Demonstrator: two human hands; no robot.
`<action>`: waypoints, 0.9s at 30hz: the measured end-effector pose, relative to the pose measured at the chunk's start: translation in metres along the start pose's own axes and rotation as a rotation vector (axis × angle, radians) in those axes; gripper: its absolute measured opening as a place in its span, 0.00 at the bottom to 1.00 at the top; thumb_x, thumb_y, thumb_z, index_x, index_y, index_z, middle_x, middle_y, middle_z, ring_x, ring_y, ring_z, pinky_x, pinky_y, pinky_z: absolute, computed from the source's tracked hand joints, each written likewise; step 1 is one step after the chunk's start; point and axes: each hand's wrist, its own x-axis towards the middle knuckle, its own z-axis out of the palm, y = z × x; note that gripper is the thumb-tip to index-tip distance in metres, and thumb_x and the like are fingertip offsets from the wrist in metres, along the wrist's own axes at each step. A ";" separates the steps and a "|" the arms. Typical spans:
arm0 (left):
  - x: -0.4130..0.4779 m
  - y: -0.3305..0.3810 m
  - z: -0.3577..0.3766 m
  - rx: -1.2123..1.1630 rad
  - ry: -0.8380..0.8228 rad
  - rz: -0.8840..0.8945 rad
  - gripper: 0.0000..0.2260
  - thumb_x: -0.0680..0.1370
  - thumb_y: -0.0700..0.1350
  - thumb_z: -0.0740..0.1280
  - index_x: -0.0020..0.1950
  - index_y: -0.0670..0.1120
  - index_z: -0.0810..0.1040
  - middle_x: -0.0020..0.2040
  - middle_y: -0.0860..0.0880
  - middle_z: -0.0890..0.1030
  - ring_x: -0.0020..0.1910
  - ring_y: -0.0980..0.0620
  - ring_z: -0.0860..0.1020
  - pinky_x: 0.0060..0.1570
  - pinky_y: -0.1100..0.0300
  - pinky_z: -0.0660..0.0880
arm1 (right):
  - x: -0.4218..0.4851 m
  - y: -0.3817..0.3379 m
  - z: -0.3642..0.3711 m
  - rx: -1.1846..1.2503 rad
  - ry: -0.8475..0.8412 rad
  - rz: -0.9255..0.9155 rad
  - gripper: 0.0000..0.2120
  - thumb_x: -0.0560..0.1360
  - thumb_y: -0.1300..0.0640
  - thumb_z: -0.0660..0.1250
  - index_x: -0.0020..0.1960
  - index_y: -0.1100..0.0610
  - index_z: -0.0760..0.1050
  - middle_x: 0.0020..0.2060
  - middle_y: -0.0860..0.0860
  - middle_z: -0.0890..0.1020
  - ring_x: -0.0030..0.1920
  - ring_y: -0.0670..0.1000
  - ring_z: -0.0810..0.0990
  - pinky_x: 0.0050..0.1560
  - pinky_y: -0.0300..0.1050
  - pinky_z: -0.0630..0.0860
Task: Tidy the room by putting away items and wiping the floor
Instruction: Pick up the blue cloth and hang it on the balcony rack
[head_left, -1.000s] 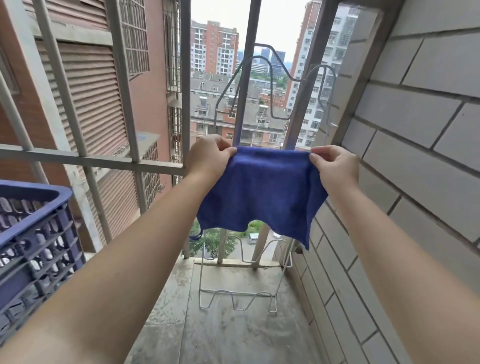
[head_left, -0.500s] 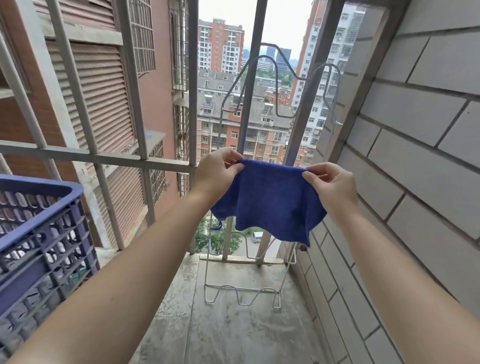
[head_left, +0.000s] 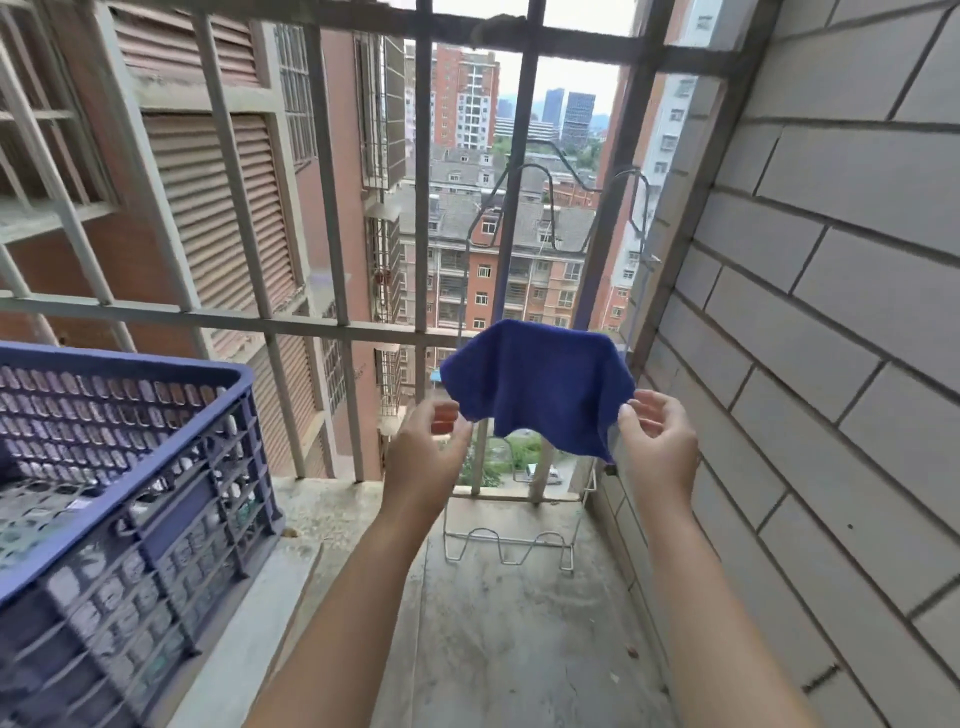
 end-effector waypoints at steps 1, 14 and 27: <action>-0.017 0.001 -0.005 -0.009 -0.018 -0.025 0.06 0.76 0.42 0.67 0.51 0.49 0.74 0.48 0.51 0.78 0.47 0.55 0.77 0.52 0.61 0.72 | -0.016 -0.001 -0.005 0.002 -0.006 0.020 0.10 0.76 0.60 0.63 0.56 0.59 0.74 0.47 0.49 0.79 0.45 0.48 0.77 0.44 0.39 0.75; -0.221 -0.024 -0.073 0.237 -0.342 -0.215 0.02 0.76 0.46 0.66 0.48 0.52 0.77 0.45 0.54 0.79 0.47 0.58 0.77 0.44 0.74 0.70 | -0.217 0.023 -0.101 -0.314 -0.499 0.204 0.09 0.75 0.59 0.63 0.55 0.56 0.75 0.46 0.49 0.79 0.47 0.47 0.78 0.37 0.29 0.68; -0.358 0.018 -0.088 -0.098 -0.751 0.028 0.13 0.77 0.40 0.65 0.41 0.59 0.75 0.41 0.55 0.82 0.42 0.51 0.81 0.47 0.56 0.77 | -0.442 0.006 -0.266 -0.066 -0.086 0.416 0.12 0.75 0.68 0.62 0.45 0.52 0.77 0.41 0.49 0.83 0.41 0.42 0.81 0.44 0.26 0.74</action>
